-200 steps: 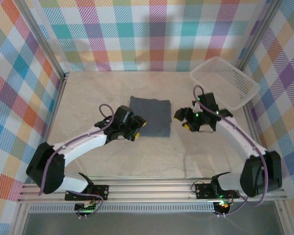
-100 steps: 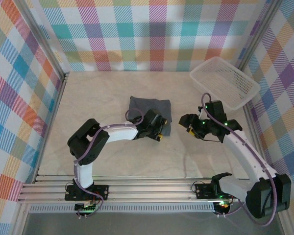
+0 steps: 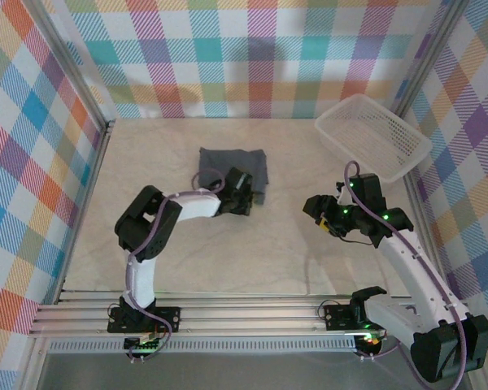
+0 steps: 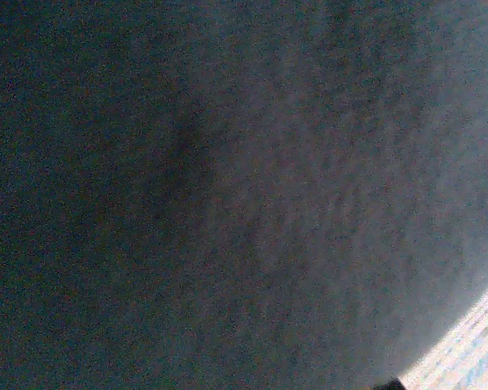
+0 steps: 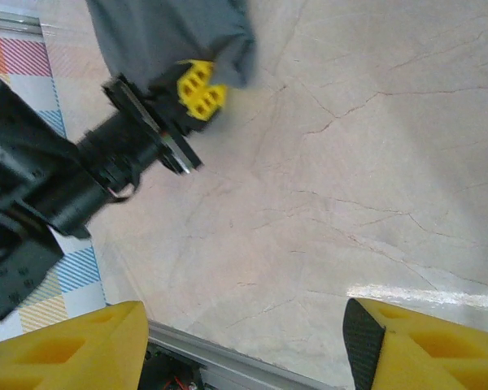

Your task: Fold and stack the t-shirts

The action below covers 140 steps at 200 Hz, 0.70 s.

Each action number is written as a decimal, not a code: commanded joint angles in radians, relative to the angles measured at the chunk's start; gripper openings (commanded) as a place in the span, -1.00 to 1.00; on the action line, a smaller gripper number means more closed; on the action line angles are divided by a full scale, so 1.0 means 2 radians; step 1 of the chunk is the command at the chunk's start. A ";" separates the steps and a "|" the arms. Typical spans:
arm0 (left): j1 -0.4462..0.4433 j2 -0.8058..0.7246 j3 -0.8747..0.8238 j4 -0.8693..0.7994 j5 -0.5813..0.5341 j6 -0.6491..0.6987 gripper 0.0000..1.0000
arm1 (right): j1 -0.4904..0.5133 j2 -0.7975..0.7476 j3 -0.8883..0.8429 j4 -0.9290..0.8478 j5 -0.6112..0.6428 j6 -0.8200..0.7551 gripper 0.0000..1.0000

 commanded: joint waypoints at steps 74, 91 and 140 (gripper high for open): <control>0.298 0.059 0.122 -0.161 0.099 0.449 -1.00 | -0.004 0.013 -0.007 0.022 -0.006 0.008 0.30; 0.330 0.076 0.144 -0.169 0.106 0.459 -1.00 | -0.003 0.026 -0.001 0.026 -0.007 0.004 0.30; 0.360 0.137 0.237 -0.198 0.110 0.453 -1.00 | -0.003 0.055 0.014 0.026 -0.009 0.000 0.29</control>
